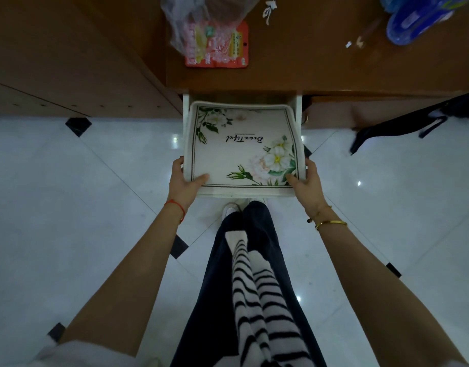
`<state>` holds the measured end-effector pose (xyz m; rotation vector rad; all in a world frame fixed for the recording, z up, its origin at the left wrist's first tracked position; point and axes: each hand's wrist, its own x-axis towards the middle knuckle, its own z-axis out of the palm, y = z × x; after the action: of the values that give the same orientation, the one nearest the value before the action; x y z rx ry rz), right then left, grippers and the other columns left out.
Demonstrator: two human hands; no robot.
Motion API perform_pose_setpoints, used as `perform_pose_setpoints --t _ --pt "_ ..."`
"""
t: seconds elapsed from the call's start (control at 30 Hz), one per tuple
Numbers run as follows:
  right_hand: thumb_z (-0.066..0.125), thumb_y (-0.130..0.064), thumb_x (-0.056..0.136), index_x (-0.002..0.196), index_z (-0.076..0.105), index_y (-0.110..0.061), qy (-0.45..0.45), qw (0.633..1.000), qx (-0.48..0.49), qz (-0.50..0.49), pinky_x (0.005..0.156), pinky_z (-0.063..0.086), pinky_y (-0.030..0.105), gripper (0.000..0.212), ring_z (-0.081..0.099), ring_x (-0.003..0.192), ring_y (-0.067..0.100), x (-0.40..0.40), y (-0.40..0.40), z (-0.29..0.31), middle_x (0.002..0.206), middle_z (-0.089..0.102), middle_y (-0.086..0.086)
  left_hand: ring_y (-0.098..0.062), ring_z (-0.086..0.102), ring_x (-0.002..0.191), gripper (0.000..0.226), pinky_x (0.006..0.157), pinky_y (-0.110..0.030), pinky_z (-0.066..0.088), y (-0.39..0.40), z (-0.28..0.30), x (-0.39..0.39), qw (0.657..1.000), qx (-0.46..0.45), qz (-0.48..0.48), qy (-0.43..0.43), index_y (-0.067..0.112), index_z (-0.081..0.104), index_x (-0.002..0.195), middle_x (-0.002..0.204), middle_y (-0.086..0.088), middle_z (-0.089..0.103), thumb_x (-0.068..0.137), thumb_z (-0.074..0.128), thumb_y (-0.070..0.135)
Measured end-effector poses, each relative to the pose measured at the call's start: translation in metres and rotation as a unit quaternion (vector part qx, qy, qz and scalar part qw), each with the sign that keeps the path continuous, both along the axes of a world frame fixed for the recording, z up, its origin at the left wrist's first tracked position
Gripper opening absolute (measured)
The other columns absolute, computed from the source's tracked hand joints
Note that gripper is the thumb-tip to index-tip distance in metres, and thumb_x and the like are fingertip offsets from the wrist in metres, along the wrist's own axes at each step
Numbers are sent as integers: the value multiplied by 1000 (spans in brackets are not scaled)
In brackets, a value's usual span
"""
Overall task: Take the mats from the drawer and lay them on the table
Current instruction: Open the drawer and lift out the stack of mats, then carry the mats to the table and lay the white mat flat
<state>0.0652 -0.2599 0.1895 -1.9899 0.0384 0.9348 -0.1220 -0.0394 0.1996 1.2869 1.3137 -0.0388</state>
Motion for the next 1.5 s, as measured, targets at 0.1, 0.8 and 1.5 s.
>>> perform_pose_setpoints --t 0.1,0.8,1.5 --pt "60 1 90 132 43 -8 -33 999 25 3 87 52 23 47 58 101 17 -1 -1 38 111 57 3 -22 58 115 68 104 -41 47 -4 40 -1 999 18 11 -25 14 37 137 129 -10 55 81 75 9" --pt "59 2 90 136 41 -7 -193 970 144 26 96 47 22 50 57 108 -1 -33 -43 294 117 53 -14 -3 66 85 60 73 -16 56 -34 295 -34 984 77 3 -160 15 40 119 104 3 63 76 77 0" --pt "62 2 91 137 40 -12 -212 913 260 230 105 46 48 53 54 122 21 38 -122 358 130 52 4 7 65 88 60 75 -14 54 -201 362 -41 941 193 184 -209 13 38 124 111 5 57 78 71 -8"
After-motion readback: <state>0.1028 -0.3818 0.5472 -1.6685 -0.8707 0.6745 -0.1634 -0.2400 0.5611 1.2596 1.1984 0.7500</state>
